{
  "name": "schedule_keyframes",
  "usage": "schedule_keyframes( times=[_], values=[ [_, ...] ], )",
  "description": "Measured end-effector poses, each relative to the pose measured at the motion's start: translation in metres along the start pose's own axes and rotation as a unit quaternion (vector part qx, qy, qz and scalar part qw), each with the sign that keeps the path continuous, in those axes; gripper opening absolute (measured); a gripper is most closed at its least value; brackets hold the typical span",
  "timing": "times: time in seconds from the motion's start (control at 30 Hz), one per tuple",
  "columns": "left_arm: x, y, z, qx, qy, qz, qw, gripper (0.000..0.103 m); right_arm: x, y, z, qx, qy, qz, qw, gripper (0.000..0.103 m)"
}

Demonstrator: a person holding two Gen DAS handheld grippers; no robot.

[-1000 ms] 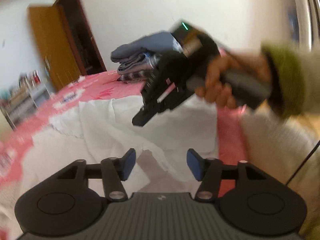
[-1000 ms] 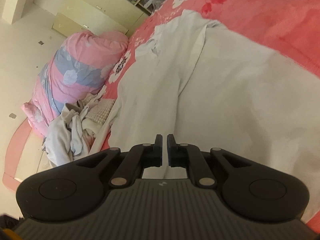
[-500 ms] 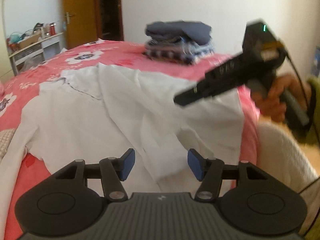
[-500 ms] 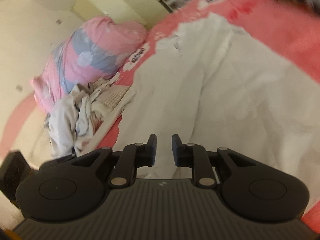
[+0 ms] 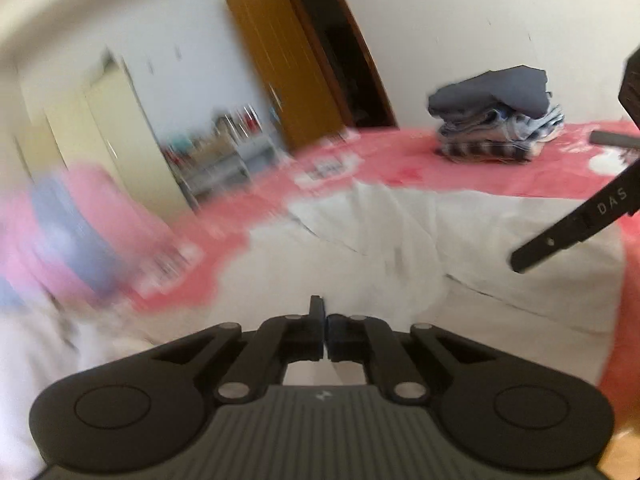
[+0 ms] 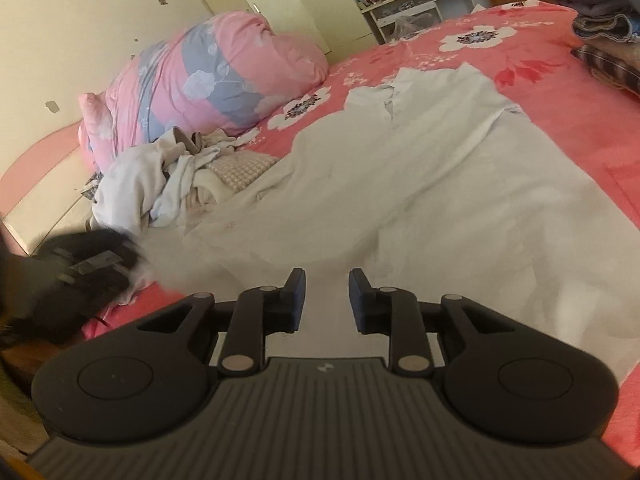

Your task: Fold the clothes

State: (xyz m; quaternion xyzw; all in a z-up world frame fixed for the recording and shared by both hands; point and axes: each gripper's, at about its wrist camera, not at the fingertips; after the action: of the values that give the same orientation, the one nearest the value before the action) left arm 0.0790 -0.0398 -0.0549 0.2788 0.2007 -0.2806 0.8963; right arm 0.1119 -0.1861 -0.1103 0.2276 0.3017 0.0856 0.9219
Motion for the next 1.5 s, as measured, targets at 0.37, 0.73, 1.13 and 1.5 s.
schedule_keyframes(
  times=[0.37,0.73,1.13,1.5],
  values=[
    [0.040,0.064,-0.046,-0.185,0.108,-0.012,0.9768,0.024,0.018,-0.012,0.003,0.005,0.010,-0.023,1.000,0.024],
    [-0.024,0.088,-0.052,-0.233,0.001,0.074,0.9697,0.053,0.083,-0.071,0.085,0.132,0.032,-0.023,0.990,0.024],
    [0.033,-0.033,-0.025,0.053,0.036,-0.090,0.9939,0.053,0.142,-0.098,0.104,0.216,0.046,-0.062,0.973,0.006],
    [0.039,0.006,-0.022,-0.057,0.087,-0.122,0.9870,0.011,0.126,-0.107,0.115,0.216,0.027,-0.034,0.976,0.000]
  ],
)
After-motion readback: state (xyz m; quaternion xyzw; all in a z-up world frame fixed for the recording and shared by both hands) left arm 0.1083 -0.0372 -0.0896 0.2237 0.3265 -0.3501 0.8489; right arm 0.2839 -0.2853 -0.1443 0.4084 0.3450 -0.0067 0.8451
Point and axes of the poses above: each gripper's, at about its wrist camera, not at the fingertips, and x roughly the way its jaws point, y to its left, z to its top, and after that the axes turned 3 degrees about -z, right-handed
